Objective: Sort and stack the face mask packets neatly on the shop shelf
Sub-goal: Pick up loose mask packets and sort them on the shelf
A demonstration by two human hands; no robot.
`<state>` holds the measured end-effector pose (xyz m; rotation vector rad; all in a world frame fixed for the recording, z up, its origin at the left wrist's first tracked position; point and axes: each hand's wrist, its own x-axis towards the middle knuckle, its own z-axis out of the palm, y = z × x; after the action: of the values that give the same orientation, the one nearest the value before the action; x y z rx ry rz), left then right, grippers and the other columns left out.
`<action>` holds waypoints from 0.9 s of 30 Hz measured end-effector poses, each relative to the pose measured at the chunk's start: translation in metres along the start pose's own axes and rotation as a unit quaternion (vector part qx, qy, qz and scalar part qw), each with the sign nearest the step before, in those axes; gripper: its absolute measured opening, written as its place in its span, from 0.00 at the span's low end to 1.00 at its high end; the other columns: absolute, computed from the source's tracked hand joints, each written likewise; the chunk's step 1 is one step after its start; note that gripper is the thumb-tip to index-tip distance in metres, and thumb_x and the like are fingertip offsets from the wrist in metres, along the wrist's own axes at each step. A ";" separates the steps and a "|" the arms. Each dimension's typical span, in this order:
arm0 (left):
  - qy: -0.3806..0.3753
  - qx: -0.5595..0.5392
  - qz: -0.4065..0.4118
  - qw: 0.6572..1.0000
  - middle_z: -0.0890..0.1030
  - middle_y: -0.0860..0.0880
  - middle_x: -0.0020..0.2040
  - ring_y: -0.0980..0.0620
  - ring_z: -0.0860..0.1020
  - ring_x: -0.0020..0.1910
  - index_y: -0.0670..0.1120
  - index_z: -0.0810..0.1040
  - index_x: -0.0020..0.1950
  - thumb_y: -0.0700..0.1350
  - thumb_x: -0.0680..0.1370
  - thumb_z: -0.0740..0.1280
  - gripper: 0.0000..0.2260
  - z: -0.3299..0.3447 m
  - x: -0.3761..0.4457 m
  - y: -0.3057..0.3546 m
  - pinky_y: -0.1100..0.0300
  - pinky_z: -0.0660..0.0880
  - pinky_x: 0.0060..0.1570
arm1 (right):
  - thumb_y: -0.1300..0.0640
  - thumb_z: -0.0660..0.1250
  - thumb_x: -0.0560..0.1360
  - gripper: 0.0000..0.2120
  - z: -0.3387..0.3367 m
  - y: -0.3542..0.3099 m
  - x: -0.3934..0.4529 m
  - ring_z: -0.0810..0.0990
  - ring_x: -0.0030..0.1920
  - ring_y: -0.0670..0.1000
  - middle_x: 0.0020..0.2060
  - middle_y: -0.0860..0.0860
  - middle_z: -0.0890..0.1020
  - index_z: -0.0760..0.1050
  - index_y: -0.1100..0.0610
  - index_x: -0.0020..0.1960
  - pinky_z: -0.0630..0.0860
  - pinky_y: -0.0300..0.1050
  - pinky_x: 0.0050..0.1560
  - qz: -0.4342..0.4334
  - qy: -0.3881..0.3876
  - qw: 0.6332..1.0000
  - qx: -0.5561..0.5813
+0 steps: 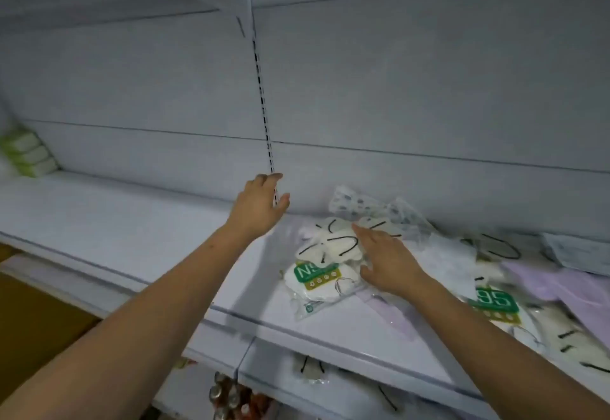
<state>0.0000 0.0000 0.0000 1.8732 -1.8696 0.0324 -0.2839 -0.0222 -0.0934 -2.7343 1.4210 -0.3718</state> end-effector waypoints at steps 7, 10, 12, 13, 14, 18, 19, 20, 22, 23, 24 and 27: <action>-0.152 -0.079 -0.037 0.985 0.72 0.44 0.71 0.45 0.71 0.69 0.47 0.68 0.75 0.52 0.83 0.61 0.21 0.073 -0.023 -0.035 0.54 0.68 0.67 | 0.50 0.60 0.79 0.12 0.022 -0.008 0.031 0.77 0.54 0.51 0.52 0.47 0.83 0.80 0.48 0.56 0.73 0.44 0.49 0.044 0.011 0.993 -0.107; -0.120 -0.183 -0.053 0.974 0.76 0.48 0.66 0.50 0.75 0.63 0.48 0.75 0.69 0.49 0.83 0.63 0.15 0.075 -0.032 -0.028 0.59 0.70 0.62 | 0.54 0.64 0.78 0.09 0.018 -0.012 0.025 0.81 0.47 0.51 0.42 0.47 0.84 0.83 0.49 0.50 0.76 0.44 0.39 0.074 0.085 0.992 -0.059; -0.111 -0.269 -0.096 0.952 0.81 0.49 0.59 0.53 0.80 0.54 0.48 0.79 0.61 0.47 0.83 0.63 0.10 0.069 -0.036 -0.020 0.58 0.76 0.57 | 0.54 0.64 0.77 0.09 0.012 -0.020 0.017 0.82 0.44 0.50 0.40 0.46 0.84 0.83 0.49 0.46 0.77 0.45 0.34 0.086 0.145 0.985 -0.022; -0.120 -0.320 -0.135 0.930 0.83 0.48 0.56 0.53 0.82 0.49 0.47 0.81 0.57 0.47 0.83 0.62 0.09 0.065 -0.039 -0.017 0.56 0.79 0.55 | 0.52 0.61 0.77 0.11 0.008 -0.026 0.013 0.82 0.43 0.50 0.39 0.45 0.84 0.82 0.49 0.45 0.77 0.45 0.32 0.083 0.174 0.981 -0.013; -0.144 -0.379 -0.192 0.894 0.84 0.45 0.53 0.51 0.84 0.46 0.45 0.81 0.56 0.48 0.83 0.61 0.11 0.062 -0.041 -0.014 0.54 0.81 0.52 | 0.51 0.58 0.77 0.13 0.004 -0.032 0.009 0.82 0.42 0.49 0.40 0.45 0.83 0.82 0.49 0.45 0.78 0.46 0.31 0.073 0.198 0.977 -0.008; -0.271 -0.579 -0.384 0.666 0.80 0.38 0.58 0.36 0.85 0.48 0.39 0.76 0.61 0.56 0.82 0.64 0.21 0.056 -0.043 -0.009 0.47 0.83 0.49 | 0.55 0.59 0.75 0.12 -0.002 -0.051 -0.007 0.81 0.47 0.49 0.47 0.47 0.83 0.80 0.53 0.48 0.79 0.43 0.34 -0.003 0.242 0.970 -0.014; -0.278 -0.622 -0.402 0.612 0.80 0.37 0.60 0.34 0.84 0.51 0.38 0.75 0.62 0.56 0.80 0.66 0.22 0.057 -0.043 -0.010 0.44 0.83 0.50 | 0.59 0.60 0.74 0.11 -0.001 -0.053 -0.010 0.81 0.50 0.50 0.49 0.48 0.83 0.80 0.54 0.49 0.79 0.42 0.36 -0.035 0.244 0.969 -0.020; -0.285 -0.647 -0.401 0.583 0.80 0.36 0.60 0.34 0.83 0.54 0.38 0.75 0.63 0.56 0.79 0.67 0.23 0.057 -0.042 -0.010 0.41 0.82 0.51 | 0.63 0.61 0.71 0.11 0.002 -0.053 -0.013 0.80 0.52 0.51 0.52 0.49 0.82 0.80 0.55 0.49 0.79 0.41 0.38 -0.061 0.240 0.969 -0.022; -0.308 -0.648 -0.357 0.598 0.82 0.38 0.59 0.36 0.81 0.59 0.40 0.77 0.65 0.53 0.78 0.70 0.21 0.060 -0.039 -0.011 0.40 0.79 0.57 | 0.71 0.65 0.64 0.16 0.011 -0.052 -0.017 0.78 0.57 0.53 0.58 0.52 0.81 0.78 0.56 0.48 0.78 0.42 0.41 -0.076 0.211 0.974 -0.022; -0.314 -0.639 -0.327 0.622 0.84 0.39 0.58 0.38 0.82 0.58 0.41 0.78 0.65 0.49 0.78 0.70 0.19 0.062 -0.038 -0.010 0.42 0.80 0.57 | 0.73 0.68 0.62 0.20 0.015 -0.052 -0.018 0.76 0.59 0.54 0.60 0.52 0.79 0.77 0.55 0.49 0.78 0.43 0.43 -0.065 0.189 0.980 -0.018; -0.314 -0.628 -0.302 0.646 0.85 0.41 0.56 0.40 0.84 0.54 0.42 0.78 0.65 0.45 0.78 0.71 0.17 0.063 -0.038 -0.008 0.45 0.82 0.52 | 0.73 0.71 0.61 0.22 0.020 -0.052 -0.019 0.75 0.61 0.54 0.63 0.52 0.77 0.77 0.54 0.50 0.79 0.46 0.46 -0.050 0.165 0.985 -0.011; -0.259 -0.566 -0.269 0.735 0.83 0.47 0.55 0.48 0.84 0.48 0.48 0.73 0.66 0.35 0.75 0.73 0.22 0.070 -0.036 -0.007 0.58 0.80 0.37 | 0.70 0.73 0.64 0.24 0.031 -0.048 -0.020 0.72 0.67 0.57 0.68 0.52 0.74 0.76 0.50 0.54 0.76 0.54 0.60 -0.029 0.121 0.992 -0.022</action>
<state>-0.0182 0.0084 -0.0758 1.4019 -0.9871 -1.5783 -0.2491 0.0191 -0.1206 -2.8514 1.4154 -0.7050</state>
